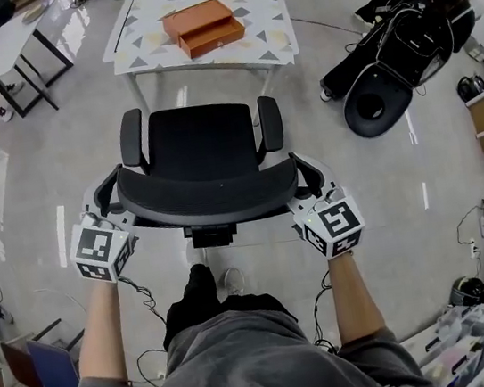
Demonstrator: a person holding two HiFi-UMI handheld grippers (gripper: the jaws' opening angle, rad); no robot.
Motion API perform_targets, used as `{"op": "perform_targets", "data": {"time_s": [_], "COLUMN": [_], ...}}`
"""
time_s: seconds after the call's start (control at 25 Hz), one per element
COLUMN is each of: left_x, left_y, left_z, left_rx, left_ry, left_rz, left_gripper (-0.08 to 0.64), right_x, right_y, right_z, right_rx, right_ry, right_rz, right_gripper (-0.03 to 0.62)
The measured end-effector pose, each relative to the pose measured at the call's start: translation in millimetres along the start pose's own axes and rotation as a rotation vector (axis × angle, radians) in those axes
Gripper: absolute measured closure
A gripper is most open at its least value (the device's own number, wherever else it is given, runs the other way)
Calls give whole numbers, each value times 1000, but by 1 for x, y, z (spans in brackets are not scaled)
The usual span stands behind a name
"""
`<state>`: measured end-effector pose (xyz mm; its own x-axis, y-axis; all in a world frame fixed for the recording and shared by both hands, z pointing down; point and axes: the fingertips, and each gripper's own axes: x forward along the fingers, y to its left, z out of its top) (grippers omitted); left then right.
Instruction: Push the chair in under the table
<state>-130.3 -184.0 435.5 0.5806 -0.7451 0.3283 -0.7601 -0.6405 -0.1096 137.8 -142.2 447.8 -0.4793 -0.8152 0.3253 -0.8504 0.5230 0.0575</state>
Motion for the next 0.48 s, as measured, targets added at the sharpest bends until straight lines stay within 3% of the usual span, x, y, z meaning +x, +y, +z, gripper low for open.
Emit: {"op": "perform_targets", "data": {"time_s": [0.48], "left_x": [85], "left_y": [61], "left_z": [24], "left_rx": [7], "left_ry": [-26], "left_rz": [-76], "left_gripper": [336], "right_x": [79], "right_y": [-62], "right_z": [25], "right_rx": [32], "right_ry": [-11], "right_rz": [-73], "right_gripper": [353]}}
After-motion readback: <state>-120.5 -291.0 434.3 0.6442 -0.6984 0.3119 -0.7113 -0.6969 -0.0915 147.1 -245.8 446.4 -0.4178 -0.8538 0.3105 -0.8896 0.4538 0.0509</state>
